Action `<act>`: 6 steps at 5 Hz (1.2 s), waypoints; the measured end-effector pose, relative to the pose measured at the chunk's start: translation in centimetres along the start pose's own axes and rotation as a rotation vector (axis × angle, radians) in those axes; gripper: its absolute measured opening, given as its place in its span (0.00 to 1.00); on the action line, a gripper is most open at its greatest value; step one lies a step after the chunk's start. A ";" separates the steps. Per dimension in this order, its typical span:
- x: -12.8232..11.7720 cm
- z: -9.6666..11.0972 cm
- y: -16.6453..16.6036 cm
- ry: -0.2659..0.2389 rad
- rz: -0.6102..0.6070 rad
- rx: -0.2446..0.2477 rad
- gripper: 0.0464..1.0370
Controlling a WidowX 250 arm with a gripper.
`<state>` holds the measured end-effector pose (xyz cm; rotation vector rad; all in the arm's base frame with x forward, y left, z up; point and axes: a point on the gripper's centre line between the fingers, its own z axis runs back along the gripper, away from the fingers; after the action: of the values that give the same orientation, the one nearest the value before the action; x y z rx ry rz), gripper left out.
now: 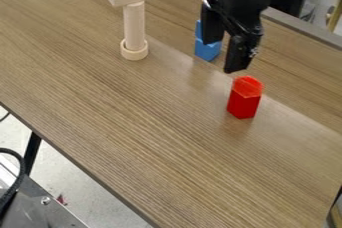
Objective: Put the red hexagon on top of the cylinder
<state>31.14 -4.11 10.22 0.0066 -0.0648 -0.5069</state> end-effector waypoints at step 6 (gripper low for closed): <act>3.2 -4.8 -2.1 0.090 -0.087 -0.019 0.96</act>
<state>33.21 -7.48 5.60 0.0134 0.0289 -0.5937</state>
